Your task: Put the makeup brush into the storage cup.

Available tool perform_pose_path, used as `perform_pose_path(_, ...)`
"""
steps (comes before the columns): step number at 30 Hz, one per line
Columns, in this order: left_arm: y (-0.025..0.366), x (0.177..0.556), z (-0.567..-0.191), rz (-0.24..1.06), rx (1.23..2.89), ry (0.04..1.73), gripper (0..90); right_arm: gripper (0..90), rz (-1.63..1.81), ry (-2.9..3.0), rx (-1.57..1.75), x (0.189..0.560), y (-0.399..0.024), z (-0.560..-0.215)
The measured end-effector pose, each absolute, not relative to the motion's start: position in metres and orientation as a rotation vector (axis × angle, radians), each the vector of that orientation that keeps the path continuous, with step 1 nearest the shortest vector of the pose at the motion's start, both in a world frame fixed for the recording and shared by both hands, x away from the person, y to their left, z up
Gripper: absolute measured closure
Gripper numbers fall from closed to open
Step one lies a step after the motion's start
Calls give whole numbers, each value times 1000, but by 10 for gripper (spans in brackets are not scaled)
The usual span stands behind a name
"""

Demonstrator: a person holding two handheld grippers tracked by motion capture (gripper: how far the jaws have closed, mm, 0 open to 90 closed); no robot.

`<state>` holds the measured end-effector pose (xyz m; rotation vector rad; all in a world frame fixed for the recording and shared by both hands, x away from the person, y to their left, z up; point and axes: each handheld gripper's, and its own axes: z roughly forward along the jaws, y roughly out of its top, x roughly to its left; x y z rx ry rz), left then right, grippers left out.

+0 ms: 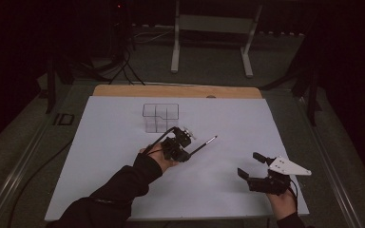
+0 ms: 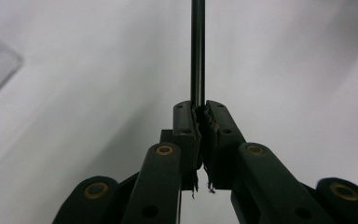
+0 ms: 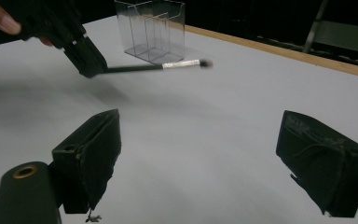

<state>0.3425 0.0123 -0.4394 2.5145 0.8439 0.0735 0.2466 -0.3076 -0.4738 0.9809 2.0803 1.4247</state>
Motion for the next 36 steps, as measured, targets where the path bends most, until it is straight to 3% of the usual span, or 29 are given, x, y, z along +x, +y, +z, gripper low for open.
perform_pose_path(20,81,308,-429,104,2244,841,857,139,1421,2095,979,247,-304,-475)
perform_pose_path(36,114,299,-447,130,2033,918,856,136,1425,2092,1003,248,-300,-475)
